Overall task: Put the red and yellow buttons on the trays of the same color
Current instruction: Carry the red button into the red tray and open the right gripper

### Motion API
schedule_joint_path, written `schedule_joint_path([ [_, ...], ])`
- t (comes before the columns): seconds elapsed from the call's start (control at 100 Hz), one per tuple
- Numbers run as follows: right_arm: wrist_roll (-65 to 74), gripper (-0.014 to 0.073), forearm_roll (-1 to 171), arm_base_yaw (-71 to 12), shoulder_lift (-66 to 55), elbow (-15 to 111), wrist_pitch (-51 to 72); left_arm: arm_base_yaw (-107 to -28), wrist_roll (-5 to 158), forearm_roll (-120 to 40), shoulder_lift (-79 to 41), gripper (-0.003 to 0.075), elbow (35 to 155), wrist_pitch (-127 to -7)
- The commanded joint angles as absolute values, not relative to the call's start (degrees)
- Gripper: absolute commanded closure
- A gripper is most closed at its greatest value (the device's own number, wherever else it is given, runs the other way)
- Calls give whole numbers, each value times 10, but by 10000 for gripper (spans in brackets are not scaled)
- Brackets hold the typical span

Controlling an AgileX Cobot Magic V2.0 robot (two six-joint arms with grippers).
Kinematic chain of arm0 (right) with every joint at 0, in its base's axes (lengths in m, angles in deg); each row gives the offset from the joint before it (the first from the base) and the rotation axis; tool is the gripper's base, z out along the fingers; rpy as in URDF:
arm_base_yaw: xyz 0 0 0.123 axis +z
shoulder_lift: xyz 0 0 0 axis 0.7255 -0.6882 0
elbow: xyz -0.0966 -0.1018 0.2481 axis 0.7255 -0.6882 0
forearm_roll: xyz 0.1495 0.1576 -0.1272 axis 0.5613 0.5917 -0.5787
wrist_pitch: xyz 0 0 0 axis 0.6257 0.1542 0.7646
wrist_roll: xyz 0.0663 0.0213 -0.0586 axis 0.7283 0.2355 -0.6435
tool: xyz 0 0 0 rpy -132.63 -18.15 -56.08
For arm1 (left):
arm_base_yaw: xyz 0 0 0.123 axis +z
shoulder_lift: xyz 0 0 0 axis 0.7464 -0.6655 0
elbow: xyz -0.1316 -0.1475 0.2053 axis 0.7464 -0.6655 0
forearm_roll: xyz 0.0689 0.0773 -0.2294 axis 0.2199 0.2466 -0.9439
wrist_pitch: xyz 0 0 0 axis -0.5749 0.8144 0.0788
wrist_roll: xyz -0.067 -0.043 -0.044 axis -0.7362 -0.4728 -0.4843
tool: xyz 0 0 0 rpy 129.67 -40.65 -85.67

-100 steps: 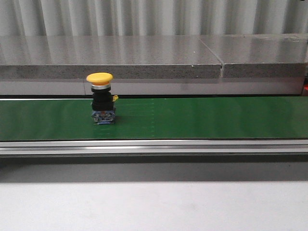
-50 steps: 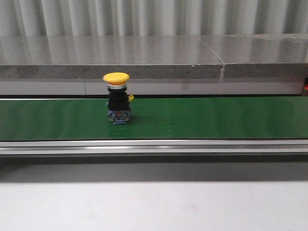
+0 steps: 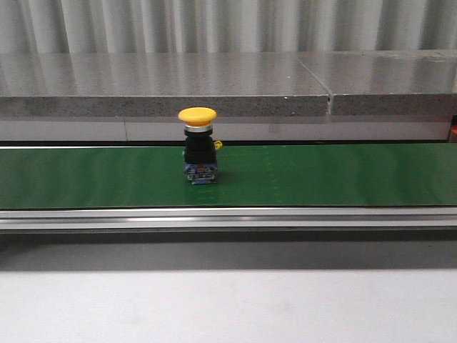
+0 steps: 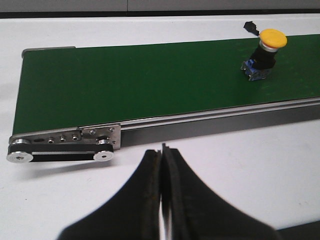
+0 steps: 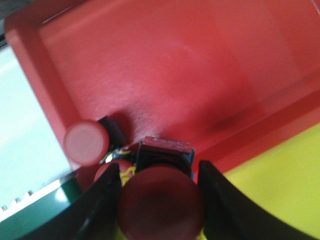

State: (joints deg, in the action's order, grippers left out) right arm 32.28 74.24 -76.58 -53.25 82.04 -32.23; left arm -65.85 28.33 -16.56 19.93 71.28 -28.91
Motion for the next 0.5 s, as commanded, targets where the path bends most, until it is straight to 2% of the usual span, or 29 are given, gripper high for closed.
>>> schedule_joint_path([
  [0.0, 330, 422, 741, -769, -519, 842, -272, -663, 283, -169, 193, 740, 727, -330],
  [0.49, 343, 422, 751, -769, -596, 842, -168, -663, 283, -169, 193, 740, 727, -330],
])
